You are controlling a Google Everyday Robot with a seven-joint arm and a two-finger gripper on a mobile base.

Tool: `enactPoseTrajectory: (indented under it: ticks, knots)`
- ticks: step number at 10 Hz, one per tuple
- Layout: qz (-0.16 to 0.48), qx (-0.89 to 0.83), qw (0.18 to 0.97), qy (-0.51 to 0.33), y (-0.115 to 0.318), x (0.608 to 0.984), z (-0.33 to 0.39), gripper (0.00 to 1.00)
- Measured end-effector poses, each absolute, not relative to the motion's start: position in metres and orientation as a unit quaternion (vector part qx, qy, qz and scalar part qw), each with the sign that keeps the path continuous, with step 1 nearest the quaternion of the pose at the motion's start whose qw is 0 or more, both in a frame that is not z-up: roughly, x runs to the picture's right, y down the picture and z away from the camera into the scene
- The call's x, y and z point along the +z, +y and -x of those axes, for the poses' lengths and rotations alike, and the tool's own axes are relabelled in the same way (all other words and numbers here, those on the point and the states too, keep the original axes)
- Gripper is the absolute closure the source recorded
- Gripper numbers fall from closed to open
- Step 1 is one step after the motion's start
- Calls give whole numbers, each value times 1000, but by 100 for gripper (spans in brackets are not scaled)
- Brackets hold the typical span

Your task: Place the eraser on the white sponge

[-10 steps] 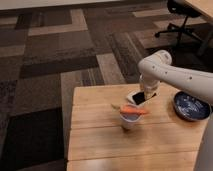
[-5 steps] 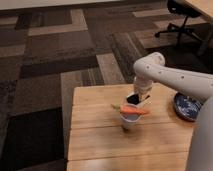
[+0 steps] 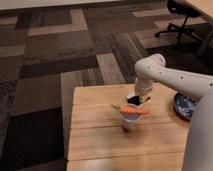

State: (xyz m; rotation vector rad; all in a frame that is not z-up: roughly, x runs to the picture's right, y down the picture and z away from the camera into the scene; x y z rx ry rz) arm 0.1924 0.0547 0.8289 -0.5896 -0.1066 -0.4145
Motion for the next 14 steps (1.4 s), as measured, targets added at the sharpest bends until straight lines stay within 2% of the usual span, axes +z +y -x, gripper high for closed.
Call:
enactPoseTrajectory:
  ticks: [5,6,9,11,12,14]
  knots:
    - [296,-202,932,-54,52,843,-195,96]
    - [296,-202,932,-54,52,843,-195,92]
    - [296,-202,932,-54,53,844,-196,49]
    - [296,-202,932,-54,53,844,-196,27]
    - [297,-202,932,-53,53,844,-197,20]
    - [298,-202,931,-53,55,845,-198,20]
